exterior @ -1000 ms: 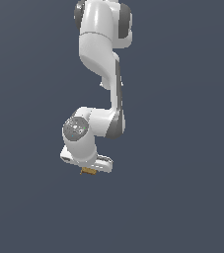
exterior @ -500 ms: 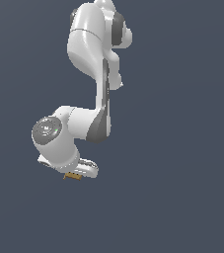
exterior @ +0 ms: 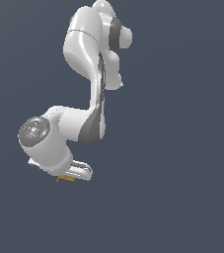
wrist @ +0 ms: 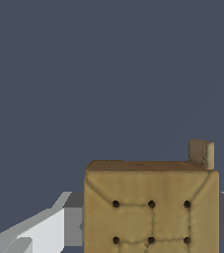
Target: Pick up the object and move it to a goal position.
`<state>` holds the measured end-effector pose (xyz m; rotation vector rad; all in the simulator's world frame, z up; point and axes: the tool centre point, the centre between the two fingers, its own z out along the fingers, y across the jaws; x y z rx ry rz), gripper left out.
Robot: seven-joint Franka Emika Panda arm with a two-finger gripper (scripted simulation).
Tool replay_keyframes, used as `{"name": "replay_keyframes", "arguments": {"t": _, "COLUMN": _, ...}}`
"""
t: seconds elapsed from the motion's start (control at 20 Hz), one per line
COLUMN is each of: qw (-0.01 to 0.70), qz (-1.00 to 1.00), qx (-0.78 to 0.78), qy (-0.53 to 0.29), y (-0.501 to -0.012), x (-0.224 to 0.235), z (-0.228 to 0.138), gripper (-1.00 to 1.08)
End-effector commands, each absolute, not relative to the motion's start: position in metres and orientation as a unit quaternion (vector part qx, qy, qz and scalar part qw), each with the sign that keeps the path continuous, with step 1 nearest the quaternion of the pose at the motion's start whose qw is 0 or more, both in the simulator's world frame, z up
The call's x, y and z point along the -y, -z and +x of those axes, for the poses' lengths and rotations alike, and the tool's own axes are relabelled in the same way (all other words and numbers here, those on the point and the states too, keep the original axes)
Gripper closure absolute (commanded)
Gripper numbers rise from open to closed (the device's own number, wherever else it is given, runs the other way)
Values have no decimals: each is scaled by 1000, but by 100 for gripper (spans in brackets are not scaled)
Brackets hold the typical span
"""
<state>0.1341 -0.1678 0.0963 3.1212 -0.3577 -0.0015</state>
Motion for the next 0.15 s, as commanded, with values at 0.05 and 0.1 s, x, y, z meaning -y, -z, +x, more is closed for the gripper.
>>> {"name": "replay_keyframes", "arguments": {"t": 0.05, "qw": 0, "qz": 994, "qx": 114, "qy": 0, "y": -98, "x": 169, "z": 136, "gripper": 108}}
{"name": "replay_keyframes", "arguments": {"t": 0.1, "qw": 0, "qz": 994, "qx": 114, "qy": 0, "y": -98, "x": 169, "z": 136, "gripper": 108}}
